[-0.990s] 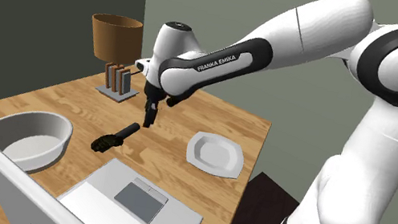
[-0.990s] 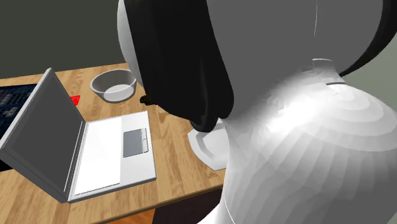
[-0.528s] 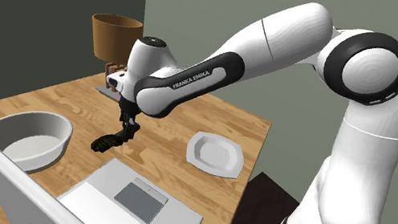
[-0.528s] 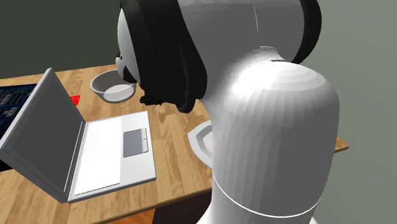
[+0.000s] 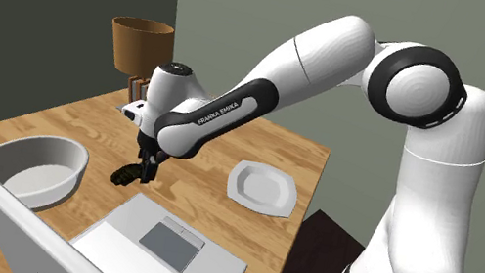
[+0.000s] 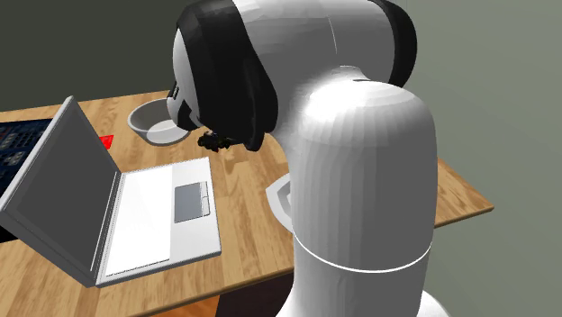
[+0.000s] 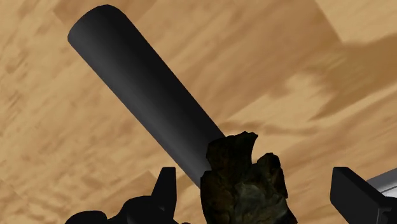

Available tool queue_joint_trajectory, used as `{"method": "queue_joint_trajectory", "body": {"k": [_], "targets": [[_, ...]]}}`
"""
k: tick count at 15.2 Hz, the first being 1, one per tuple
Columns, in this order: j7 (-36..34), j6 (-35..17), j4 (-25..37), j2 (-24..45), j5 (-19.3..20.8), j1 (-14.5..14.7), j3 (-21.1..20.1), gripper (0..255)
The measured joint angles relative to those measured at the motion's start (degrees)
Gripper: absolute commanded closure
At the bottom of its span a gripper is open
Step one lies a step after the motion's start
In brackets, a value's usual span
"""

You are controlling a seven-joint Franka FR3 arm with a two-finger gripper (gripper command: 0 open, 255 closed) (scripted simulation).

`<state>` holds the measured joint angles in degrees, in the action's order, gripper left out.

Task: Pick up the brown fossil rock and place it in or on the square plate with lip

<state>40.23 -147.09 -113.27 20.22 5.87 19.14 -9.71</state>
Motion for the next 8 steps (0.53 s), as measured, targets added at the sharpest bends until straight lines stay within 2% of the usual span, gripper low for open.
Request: {"method": "queue_joint_trajectory", "body": {"k": [6, 7, 8], "targets": [[-0.1, -0.4, 0.1, 0.5, 0.1, 0.1, 0.1, 0], [-0.1, -0.4, 0.1, 0.5, 0.1, 0.1, 0.1, 255], [-0.1, -0.4, 0.1, 0.5, 0.1, 0.1, 0.1, 255]]}}
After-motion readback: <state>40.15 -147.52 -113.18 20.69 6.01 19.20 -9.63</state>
